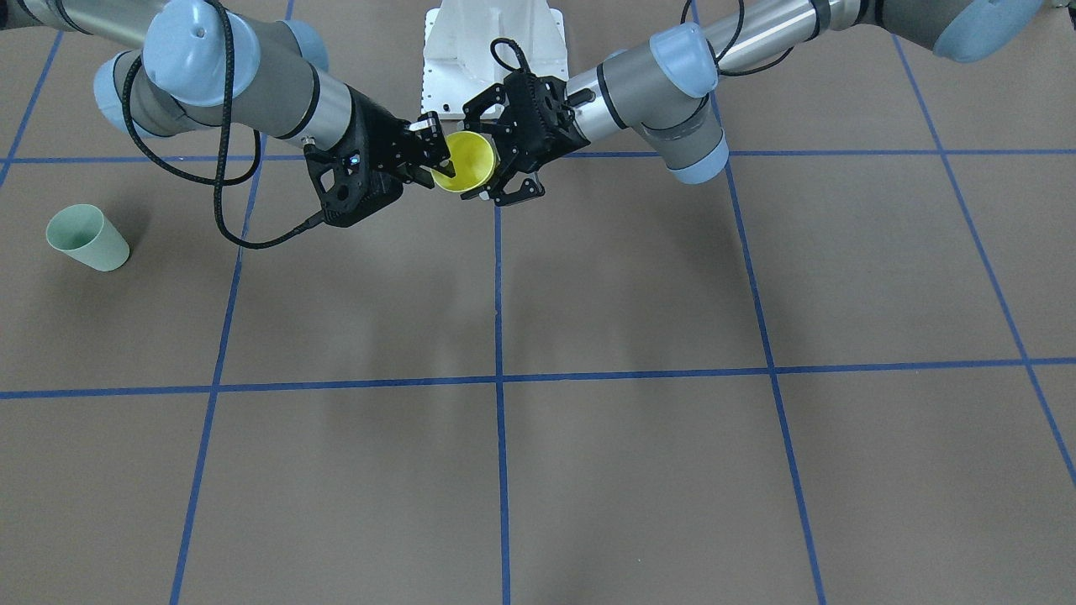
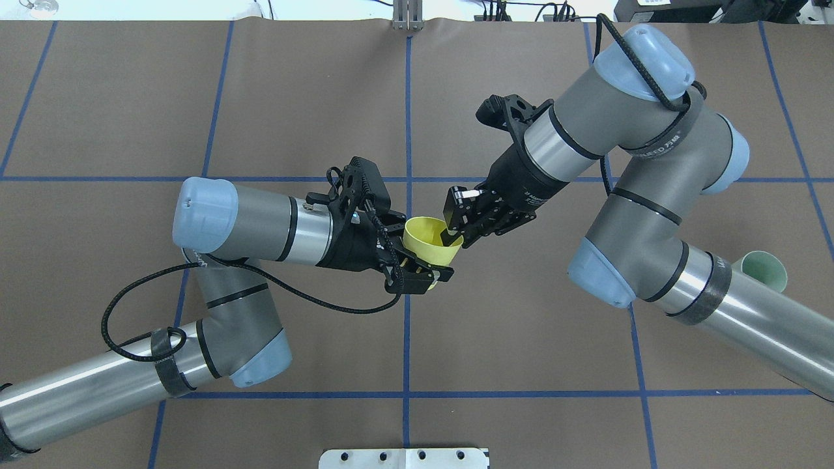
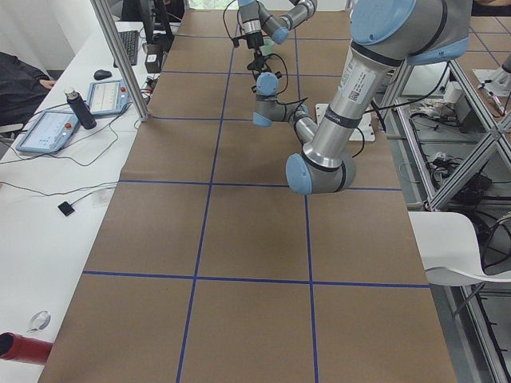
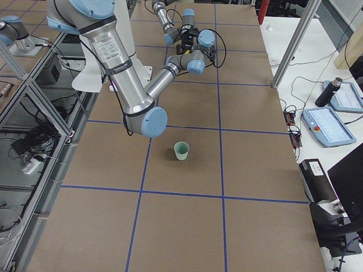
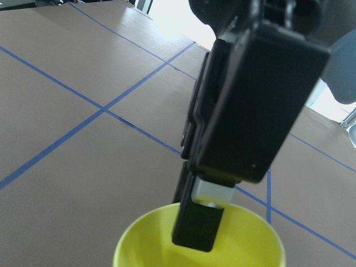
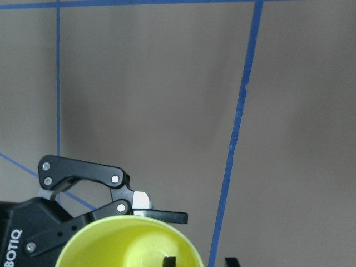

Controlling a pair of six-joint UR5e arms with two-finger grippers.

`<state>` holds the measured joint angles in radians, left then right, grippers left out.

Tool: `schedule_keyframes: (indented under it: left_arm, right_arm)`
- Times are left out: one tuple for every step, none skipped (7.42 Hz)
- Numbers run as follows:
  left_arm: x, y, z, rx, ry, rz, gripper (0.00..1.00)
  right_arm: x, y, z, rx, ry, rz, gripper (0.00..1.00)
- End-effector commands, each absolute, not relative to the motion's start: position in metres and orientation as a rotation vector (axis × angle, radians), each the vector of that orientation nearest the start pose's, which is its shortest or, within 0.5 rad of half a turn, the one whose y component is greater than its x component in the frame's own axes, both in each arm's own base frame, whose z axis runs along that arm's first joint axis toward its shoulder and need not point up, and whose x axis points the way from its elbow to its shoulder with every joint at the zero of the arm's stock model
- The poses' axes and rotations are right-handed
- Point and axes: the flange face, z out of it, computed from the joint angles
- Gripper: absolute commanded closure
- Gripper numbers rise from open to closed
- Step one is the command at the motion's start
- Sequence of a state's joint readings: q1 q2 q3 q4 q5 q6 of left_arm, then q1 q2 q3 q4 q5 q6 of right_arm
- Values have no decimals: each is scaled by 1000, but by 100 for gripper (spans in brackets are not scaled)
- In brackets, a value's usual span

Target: Transfer and stack yellow cup on green cup

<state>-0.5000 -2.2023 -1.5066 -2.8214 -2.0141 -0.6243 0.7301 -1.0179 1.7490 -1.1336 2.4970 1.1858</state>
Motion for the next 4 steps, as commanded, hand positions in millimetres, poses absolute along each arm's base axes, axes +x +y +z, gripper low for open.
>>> schedule_keyframes:
  left_arm:
    - [523, -388, 176, 966, 1580, 717, 99]
    - [522, -389, 174, 971, 1583, 716, 99]
    - [523, -387, 170, 972, 1589, 717, 99]
    - [523, -385, 168, 964, 1598, 712, 99]
  right_arm:
    - [-418, -446, 194, -118, -1333, -249, 77]
    - [-419, -446, 194, -119, -1332, -249, 77]
    - [-418, -445, 194, -118, -1333, -249, 77]
    - [-417, -446, 197, -120, -1330, -246, 77]
